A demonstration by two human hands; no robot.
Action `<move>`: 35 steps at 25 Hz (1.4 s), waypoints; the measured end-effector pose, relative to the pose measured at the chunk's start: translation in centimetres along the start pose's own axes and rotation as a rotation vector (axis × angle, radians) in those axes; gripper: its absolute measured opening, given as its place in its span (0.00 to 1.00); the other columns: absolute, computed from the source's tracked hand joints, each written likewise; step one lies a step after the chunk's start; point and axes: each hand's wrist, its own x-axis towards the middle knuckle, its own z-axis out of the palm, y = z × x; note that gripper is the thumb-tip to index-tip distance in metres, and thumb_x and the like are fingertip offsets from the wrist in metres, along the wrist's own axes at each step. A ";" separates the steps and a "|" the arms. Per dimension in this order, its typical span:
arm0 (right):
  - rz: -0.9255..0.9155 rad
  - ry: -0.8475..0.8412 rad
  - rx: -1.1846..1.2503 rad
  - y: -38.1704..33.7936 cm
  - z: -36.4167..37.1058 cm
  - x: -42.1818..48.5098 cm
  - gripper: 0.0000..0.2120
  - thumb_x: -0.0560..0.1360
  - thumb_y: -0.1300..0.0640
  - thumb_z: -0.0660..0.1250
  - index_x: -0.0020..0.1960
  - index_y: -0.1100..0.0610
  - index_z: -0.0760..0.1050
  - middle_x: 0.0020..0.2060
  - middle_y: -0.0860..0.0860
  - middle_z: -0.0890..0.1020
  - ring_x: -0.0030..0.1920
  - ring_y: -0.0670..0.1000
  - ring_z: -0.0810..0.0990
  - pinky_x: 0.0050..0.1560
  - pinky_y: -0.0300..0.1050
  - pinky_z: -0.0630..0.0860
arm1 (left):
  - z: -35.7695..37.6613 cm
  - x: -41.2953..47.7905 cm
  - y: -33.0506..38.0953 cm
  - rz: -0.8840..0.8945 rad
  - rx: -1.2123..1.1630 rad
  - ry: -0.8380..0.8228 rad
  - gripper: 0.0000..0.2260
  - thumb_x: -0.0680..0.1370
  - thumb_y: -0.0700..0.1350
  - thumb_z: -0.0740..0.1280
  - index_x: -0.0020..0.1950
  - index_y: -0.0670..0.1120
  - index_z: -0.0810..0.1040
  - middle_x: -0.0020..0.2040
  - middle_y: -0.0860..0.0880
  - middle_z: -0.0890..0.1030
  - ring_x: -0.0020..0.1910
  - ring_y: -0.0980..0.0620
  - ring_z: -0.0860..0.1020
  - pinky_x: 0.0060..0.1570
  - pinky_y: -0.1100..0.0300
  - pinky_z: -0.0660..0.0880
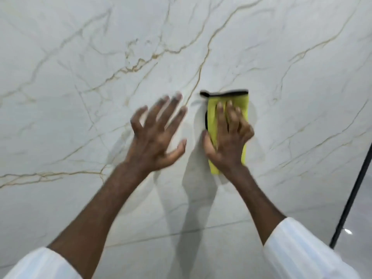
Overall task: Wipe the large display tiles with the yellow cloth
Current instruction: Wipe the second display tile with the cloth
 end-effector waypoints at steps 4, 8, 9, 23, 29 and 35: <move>-0.033 0.066 0.007 -0.9 -1.0 16.3 0.38 0.73 0.41 0.66 0.81 0.49 0.64 0.80 0.51 0.66 0.75 0.53 0.62 0.66 0.64 0.66 | -0.7 12.2 -7.4 -0.048 0.183 0.075 0.31 0.82 0.57 0.61 0.82 0.42 0.66 0.84 0.40 0.59 0.82 0.43 0.62 0.72 0.44 0.58; 0.007 0.079 0.000 -0.7 -1.2 14.6 0.35 0.77 0.42 0.64 0.81 0.50 0.64 0.80 0.51 0.65 0.76 0.55 0.63 0.66 0.64 0.66 | 0.9 13.8 -10.4 -0.032 0.280 0.007 0.33 0.84 0.57 0.57 0.84 0.41 0.60 0.85 0.40 0.56 0.84 0.41 0.56 0.76 0.40 0.56; 0.006 0.082 -0.015 -0.6 -1.0 12.1 0.34 0.77 0.42 0.64 0.81 0.50 0.65 0.80 0.52 0.66 0.76 0.56 0.64 0.66 0.65 0.66 | 1.4 13.4 -10.5 -0.020 0.299 0.002 0.32 0.85 0.57 0.56 0.84 0.40 0.59 0.85 0.39 0.56 0.84 0.39 0.55 0.78 0.38 0.55; -0.006 0.059 0.046 -2.3 -1.7 33.5 0.36 0.77 0.39 0.61 0.82 0.48 0.61 0.80 0.50 0.63 0.74 0.56 0.62 0.64 0.63 0.65 | 0.3 13.4 -10.5 -0.004 0.127 0.042 0.33 0.82 0.57 0.58 0.83 0.42 0.64 0.85 0.42 0.58 0.84 0.42 0.58 0.78 0.39 0.58; -0.053 0.073 0.032 -2.4 -0.9 29.6 0.36 0.74 0.38 0.59 0.81 0.48 0.64 0.79 0.50 0.66 0.74 0.56 0.63 0.61 0.61 0.65 | -1.4 14.6 -15.2 -0.074 0.282 0.060 0.33 0.83 0.59 0.54 0.84 0.43 0.60 0.86 0.43 0.53 0.85 0.41 0.54 0.76 0.39 0.58; 0.025 -0.079 0.086 -8.1 -2.7 41.0 0.38 0.77 0.40 0.59 0.84 0.48 0.53 0.83 0.50 0.55 0.79 0.57 0.54 0.71 0.67 0.58 | -0.5 14.0 -15.4 -0.039 0.365 0.099 0.32 0.83 0.57 0.56 0.84 0.40 0.62 0.85 0.43 0.59 0.84 0.38 0.57 0.77 0.37 0.60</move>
